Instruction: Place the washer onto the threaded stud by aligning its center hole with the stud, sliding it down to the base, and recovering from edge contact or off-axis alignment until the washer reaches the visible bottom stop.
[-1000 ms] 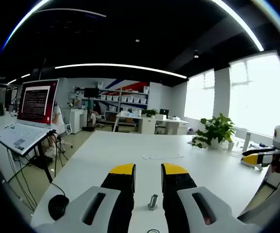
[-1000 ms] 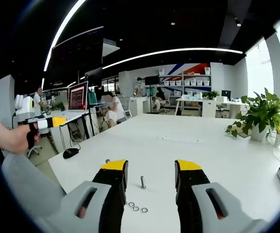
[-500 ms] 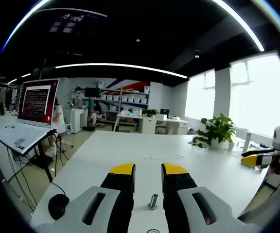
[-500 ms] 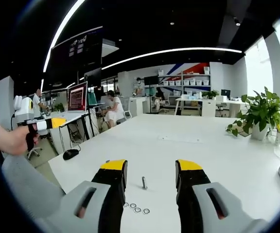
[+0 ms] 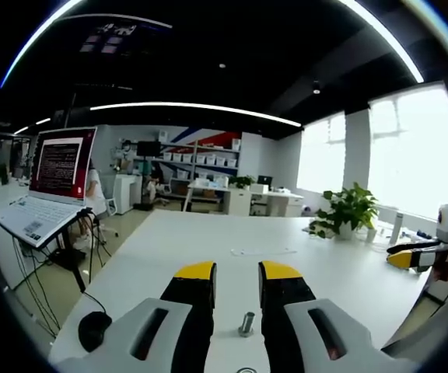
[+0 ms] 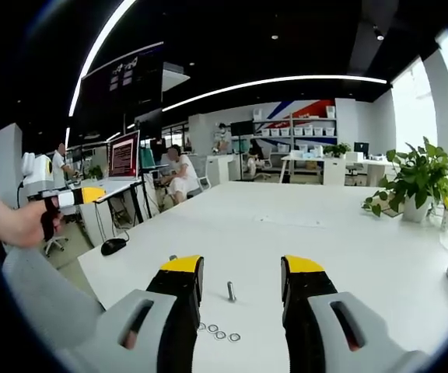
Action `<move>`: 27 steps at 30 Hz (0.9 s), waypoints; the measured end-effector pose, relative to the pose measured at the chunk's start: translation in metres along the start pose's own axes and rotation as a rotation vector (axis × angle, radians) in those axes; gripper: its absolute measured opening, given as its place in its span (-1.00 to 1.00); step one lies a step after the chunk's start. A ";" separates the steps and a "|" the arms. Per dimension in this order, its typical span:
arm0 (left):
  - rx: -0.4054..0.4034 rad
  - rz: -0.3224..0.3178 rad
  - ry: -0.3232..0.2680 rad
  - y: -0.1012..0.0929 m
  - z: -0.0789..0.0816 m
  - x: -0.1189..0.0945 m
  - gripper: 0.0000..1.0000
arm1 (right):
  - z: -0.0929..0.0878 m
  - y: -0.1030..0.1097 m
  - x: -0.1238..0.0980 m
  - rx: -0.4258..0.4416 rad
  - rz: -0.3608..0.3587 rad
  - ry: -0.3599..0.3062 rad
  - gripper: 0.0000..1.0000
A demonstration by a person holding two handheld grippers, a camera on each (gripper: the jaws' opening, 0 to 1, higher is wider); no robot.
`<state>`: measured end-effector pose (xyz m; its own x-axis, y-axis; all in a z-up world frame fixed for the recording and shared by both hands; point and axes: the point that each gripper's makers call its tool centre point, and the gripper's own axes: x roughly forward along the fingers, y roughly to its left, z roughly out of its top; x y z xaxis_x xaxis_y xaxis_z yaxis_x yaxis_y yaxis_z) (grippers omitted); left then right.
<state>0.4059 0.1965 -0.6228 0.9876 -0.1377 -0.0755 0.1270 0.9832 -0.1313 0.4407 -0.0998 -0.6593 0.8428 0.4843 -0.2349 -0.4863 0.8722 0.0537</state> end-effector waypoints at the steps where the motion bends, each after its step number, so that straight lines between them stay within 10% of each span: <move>1: -0.001 0.001 0.002 0.000 0.000 0.000 -0.61 | 0.000 0.000 0.000 0.002 0.000 0.001 -0.16; 27: -0.002 0.010 0.007 0.002 -0.001 0.000 -0.60 | 0.001 0.001 0.000 0.003 0.004 -0.004 -0.16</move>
<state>0.4063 0.1983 -0.6241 0.9882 -0.1287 -0.0836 0.1170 0.9842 -0.1327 0.4406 -0.0992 -0.6585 0.8417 0.4880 -0.2312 -0.4889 0.8705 0.0577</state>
